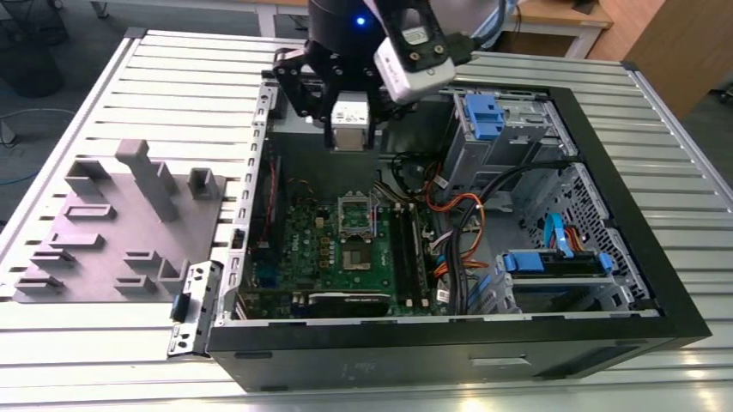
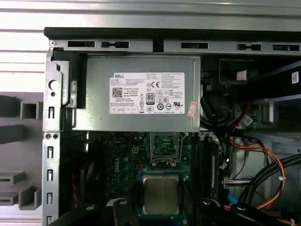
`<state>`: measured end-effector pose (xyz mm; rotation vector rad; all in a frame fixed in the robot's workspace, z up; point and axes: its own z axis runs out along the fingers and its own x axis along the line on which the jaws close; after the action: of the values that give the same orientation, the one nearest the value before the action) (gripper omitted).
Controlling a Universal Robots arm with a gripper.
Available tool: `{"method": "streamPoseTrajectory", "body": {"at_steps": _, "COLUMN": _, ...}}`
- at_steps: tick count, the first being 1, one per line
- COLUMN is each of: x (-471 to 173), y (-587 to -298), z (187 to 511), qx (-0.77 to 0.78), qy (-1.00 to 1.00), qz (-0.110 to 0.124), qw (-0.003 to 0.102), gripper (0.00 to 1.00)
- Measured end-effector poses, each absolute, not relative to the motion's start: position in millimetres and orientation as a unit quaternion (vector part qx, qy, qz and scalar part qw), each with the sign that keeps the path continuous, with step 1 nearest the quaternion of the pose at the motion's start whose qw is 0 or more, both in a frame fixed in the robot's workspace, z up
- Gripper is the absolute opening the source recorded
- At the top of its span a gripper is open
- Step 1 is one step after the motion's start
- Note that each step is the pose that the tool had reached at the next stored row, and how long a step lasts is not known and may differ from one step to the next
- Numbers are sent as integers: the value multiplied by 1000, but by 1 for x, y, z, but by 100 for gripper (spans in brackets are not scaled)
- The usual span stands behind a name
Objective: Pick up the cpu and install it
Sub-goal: 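Place the cpu into insertion slot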
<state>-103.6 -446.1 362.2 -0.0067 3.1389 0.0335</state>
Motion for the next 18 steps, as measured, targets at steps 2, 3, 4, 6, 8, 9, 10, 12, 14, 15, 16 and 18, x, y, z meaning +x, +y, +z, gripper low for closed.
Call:
{"method": "streamPoseTrajectory", "body": {"at_steps": 2, "x": -97, "y": -446, "z": 362, "qx": -2, "qy": 1000, "qz": 11, "qw": 1, "gripper": 47}}
{"method": "streamPoseTrajectory", "body": {"at_steps": 3, "x": -95, "y": -446, "z": 362, "qx": -2, "qy": 1000, "qz": 11, "qw": 1, "gripper": 47}}
{"method": "streamPoseTrajectory", "body": {"at_steps": 4, "x": -93, "y": -446, "z": 362, "qx": -2, "qy": 1000, "qz": 11, "qw": 1, "gripper": 47}}
{"method": "streamPoseTrajectory", "body": {"at_steps": 6, "x": -89, "y": -446, "z": 362, "qx": -2, "qy": 1000, "qz": 11, "qw": 1, "gripper": 47}}
{"method": "streamPoseTrajectory", "body": {"at_steps": 8, "x": -87, "y": -446, "z": 362, "qx": -2, "qy": 1000, "qz": 11, "qw": 1, "gripper": 47}}
{"method": "streamPoseTrajectory", "body": {"at_steps": 9, "x": -86, "y": -446, "z": 362, "qx": -2, "qy": 1000, "qz": 11, "qw": 1, "gripper": 47}}
{"method": "streamPoseTrajectory", "body": {"at_steps": 10, "x": -86, "y": -446, "z": 362, "qx": -2, "qy": 1000, "qz": 11, "qw": 1, "gripper": 47}}
{"method": "streamPoseTrajectory", "body": {"at_steps": 12, "x": -85, "y": -446, "z": 360, "qx": -2, "qy": 1000, "qz": 11, "qw": 1, "gripper": 47}}
{"method": "streamPoseTrajectory", "body": {"at_steps": 14, "x": -85, "y": -446, "z": 358, "qx": -2, "qy": 1000, "qz": 11, "qw": 1, "gripper": 47}}
{"method": "streamPoseTrajectory", "body": {"at_steps": 15, "x": -85, "y": -446, "z": 357, "qx": -2, "qy": 1000, "qz": 11, "qw": 1, "gripper": 47}}
{"method": "streamPoseTrajectory", "body": {"at_steps": 16, "x": -85, "y": -446, "z": 356, "qx": -2, "qy": 1000, "qz": 11, "qw": 1, "gripper": 47}}
{"method": "streamPoseTrajectory", "body": {"at_steps": 18, "x": -85, "y": -446, "z": 353, "qx": -2, "qy": 1000, "qz": 11, "qw": 1, "gripper": 47}}
